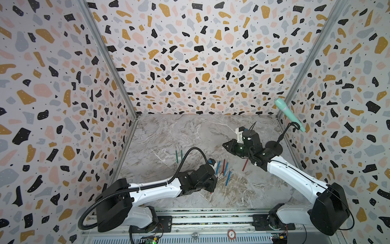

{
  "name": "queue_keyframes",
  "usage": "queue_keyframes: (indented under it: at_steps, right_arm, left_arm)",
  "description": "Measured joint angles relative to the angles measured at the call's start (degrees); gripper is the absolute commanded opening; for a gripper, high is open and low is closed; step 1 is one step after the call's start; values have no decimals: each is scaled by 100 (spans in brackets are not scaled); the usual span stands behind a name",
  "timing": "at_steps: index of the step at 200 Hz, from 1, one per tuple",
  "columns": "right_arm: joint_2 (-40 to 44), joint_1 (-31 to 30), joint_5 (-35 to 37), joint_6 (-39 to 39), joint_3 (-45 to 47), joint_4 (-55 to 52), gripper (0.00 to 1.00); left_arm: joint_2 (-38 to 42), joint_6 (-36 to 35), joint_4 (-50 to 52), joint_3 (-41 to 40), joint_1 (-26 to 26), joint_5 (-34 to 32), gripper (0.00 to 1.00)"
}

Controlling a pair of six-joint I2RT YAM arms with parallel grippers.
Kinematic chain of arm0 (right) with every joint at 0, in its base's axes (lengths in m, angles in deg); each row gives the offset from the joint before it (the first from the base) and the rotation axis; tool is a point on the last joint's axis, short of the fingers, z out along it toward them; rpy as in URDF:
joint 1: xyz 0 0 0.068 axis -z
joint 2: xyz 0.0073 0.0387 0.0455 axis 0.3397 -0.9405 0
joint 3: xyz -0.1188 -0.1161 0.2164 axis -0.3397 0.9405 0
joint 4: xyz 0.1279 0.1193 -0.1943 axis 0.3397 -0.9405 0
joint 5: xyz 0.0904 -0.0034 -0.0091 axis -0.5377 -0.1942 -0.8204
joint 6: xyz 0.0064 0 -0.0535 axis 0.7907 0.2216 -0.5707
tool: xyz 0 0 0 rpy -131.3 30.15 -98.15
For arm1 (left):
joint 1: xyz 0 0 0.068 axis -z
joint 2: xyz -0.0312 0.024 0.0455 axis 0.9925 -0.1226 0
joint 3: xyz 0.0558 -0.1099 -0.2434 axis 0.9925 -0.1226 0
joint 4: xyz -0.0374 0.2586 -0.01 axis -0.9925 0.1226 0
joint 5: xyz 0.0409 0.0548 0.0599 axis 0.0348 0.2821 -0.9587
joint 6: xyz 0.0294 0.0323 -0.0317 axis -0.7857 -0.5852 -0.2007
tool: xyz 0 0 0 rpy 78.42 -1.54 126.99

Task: Remove protective caps from carving knives
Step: Remove the protective sleeve from the carving knife, then place the carving knife at the center of the board.

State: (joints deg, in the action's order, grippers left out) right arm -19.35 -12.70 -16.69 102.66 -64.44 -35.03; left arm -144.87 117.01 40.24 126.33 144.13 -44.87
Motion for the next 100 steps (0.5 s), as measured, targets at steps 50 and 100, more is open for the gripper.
queue_keyframes:
  at_steps: [50,100]
  right_arm:
    - [35,227,-7,-48,35,-7,0]
    - [522,555,-28,-297,232,-170,0]
  left_arm:
    - [22,-20,223,4,0,-212,0]
    - [151,79,533,94,-37,-828,0]
